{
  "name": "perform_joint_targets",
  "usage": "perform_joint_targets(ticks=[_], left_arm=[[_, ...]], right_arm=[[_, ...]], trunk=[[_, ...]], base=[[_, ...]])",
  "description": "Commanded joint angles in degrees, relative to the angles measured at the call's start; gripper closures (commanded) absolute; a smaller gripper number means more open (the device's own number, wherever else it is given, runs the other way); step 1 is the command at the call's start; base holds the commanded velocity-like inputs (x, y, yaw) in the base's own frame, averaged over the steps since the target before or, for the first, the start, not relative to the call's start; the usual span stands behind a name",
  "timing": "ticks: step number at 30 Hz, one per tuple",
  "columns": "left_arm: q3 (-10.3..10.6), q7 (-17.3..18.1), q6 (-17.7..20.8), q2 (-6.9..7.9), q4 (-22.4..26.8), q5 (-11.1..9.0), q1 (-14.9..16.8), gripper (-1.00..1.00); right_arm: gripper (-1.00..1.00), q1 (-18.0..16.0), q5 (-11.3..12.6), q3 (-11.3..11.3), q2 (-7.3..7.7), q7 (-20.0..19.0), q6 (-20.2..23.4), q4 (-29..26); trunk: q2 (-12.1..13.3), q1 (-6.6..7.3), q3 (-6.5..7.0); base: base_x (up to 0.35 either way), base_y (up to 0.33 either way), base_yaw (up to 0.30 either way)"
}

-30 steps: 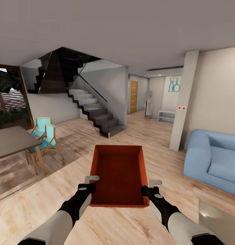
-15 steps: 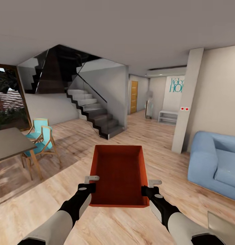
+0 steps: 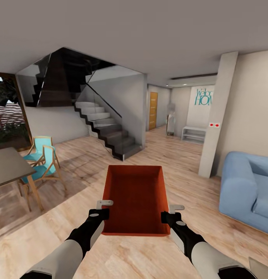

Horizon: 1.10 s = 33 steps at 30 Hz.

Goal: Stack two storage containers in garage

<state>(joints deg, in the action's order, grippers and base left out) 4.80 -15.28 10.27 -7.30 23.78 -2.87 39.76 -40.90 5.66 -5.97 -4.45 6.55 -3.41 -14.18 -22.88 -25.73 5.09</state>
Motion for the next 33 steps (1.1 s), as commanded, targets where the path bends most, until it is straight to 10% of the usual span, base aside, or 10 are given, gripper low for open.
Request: perform_joint_targets(ticks=[1,33], left_arm=[[-0.4,-0.6,0.4,0.00,0.0,-1.1,0.0,1.00],[-0.4,-0.7,0.4,0.00,0.0,-1.1,0.0,1.00]], right_arm=[[1.00,-0.1,0.0,1.5,0.00,4.9,-0.9,-0.1],[1.00,-0.1,0.0,1.5,-0.04,4.9,-0.8,-0.2]], trunk=[[0.0,-0.05,-0.02],[0.0,-0.05,0.58]], base=[[0.322,0.000,0.000],[0.322,0.000,-0.154]])
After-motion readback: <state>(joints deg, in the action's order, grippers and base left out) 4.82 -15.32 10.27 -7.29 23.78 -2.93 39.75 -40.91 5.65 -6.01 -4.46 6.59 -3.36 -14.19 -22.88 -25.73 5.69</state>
